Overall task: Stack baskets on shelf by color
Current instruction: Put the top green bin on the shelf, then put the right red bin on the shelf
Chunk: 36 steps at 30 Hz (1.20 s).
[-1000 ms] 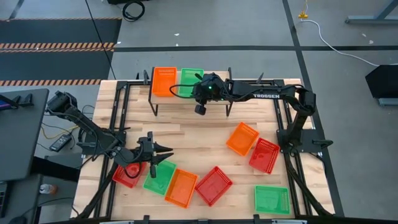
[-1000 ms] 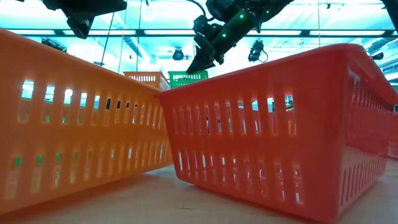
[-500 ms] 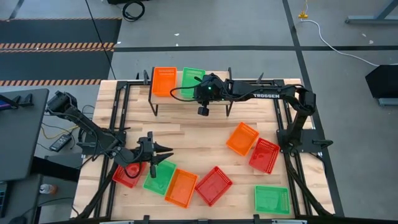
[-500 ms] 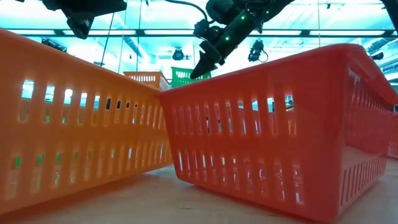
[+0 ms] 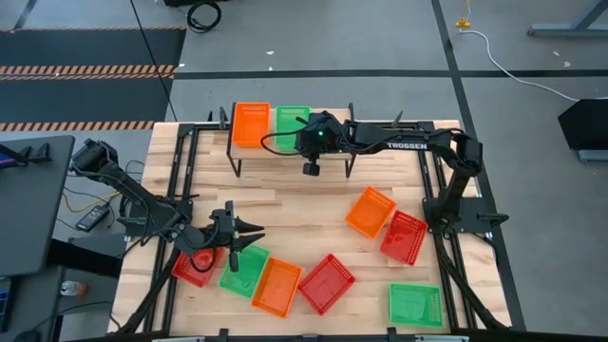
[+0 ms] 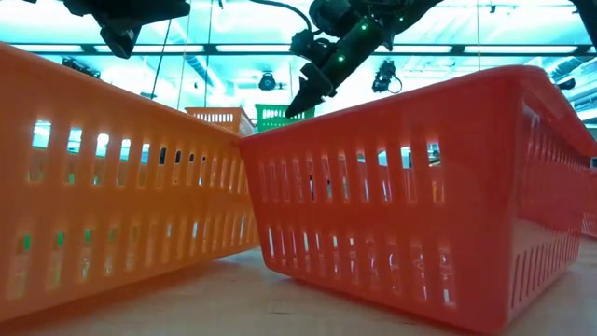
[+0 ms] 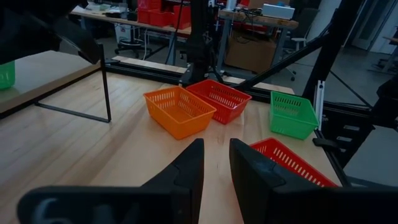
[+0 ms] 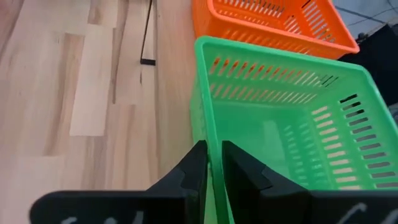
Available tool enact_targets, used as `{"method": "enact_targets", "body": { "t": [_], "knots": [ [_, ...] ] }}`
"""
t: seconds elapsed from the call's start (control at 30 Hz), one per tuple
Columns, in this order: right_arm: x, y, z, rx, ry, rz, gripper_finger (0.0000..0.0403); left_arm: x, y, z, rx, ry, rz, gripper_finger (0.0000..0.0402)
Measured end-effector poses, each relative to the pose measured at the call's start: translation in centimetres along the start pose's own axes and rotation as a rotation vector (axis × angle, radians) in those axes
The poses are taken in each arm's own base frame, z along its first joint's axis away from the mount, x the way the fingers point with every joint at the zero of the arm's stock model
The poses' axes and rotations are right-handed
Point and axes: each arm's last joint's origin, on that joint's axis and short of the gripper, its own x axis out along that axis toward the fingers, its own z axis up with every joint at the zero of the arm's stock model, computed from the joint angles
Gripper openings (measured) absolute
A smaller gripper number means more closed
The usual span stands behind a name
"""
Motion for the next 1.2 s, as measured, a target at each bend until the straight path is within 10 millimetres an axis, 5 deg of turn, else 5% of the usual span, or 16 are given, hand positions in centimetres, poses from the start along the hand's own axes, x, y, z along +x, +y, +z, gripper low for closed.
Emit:
{"method": "enact_targets", "body": {
  "t": [0.37,0.9,1.2],
  "knots": [
    [0.0,-0.2,0.3,-0.001,-0.027,-0.033,0.0093,0.0,0.0,0.0,0.0,0.0,0.0,0.0082],
    [-0.1,-0.2,0.6,0.01,-0.054,-0.042,0.0094,0.0,0.0,0.0,0.001,0.0,0.0,0.0082],
    [-3.7,2.9,3.0,0.018,-0.138,0.046,0.0114,0.0,0.0,-0.1,0.015,0.015,-0.008,0.0082]
  ]
}}
